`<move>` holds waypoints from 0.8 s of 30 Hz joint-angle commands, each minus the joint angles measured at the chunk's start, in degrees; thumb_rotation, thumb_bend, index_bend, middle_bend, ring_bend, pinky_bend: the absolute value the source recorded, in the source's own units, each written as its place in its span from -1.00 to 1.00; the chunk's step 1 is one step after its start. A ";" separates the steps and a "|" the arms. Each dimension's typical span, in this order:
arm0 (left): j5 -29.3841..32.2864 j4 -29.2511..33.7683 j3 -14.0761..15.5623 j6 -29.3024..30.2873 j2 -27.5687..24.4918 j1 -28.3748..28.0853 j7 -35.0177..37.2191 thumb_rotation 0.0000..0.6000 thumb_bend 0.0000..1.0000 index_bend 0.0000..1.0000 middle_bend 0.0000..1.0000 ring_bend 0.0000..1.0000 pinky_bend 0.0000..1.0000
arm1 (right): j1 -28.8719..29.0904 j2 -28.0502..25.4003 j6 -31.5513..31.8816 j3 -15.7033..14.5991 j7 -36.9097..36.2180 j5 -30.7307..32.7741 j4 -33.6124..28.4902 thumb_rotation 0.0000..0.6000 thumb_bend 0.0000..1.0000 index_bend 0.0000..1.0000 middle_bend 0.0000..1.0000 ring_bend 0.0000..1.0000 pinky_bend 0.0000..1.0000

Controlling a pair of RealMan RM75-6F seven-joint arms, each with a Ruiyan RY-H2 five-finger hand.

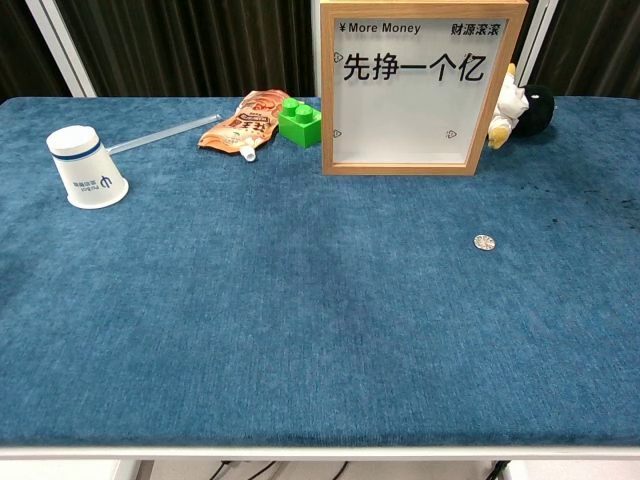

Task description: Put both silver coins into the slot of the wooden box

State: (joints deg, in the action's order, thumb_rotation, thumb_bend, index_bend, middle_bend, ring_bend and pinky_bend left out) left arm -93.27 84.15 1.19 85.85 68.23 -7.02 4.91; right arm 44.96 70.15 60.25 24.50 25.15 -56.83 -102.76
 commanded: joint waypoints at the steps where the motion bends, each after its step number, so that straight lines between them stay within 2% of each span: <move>1: 0.01 0.04 0.04 0.19 -0.25 0.11 0.23 1.00 -1.00 -0.94 -0.99 -1.00 -1.00 | 7.61 0.76 -2.38 4.19 8.08 16.91 0.28 1.00 -0.32 0.51 -1.00 -1.00 -1.00; 6: 0.28 -0.13 0.04 0.48 -0.62 0.35 1.07 1.00 -1.00 -0.94 -0.99 -1.00 -1.00 | 12.90 1.72 -2.53 5.42 10.96 32.26 2.60 1.00 -0.32 0.51 -1.00 -1.00 -1.00; 11: 0.57 -0.59 0.22 -0.04 -0.58 0.34 1.73 1.00 -1.00 -0.94 -0.99 -1.00 -1.00 | 17.39 2.56 -2.38 6.25 12.22 43.24 5.50 1.00 -0.32 0.51 -1.00 -1.00 -1.00; 15: 0.73 -0.84 0.29 -0.22 -0.61 0.36 2.16 1.00 -1.00 -0.94 -0.99 -1.00 -1.00 | 20.07 3.11 -1.58 6.12 13.55 48.44 7.29 1.00 -0.31 0.51 -1.00 -1.00 -1.00; 24: 0.83 -1.02 0.24 -0.01 -0.78 0.48 2.74 1.00 -1.00 -0.94 -0.99 -1.00 -1.00 | 23.20 3.34 -3.13 4.78 15.27 54.83 10.91 1.00 -0.28 0.52 -1.00 -1.00 -1.00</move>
State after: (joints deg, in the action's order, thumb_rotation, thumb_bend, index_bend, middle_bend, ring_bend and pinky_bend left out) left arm -92.43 83.09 1.42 85.83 67.47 -6.55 7.66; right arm 67.58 73.56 57.80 29.74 39.80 -2.93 -92.43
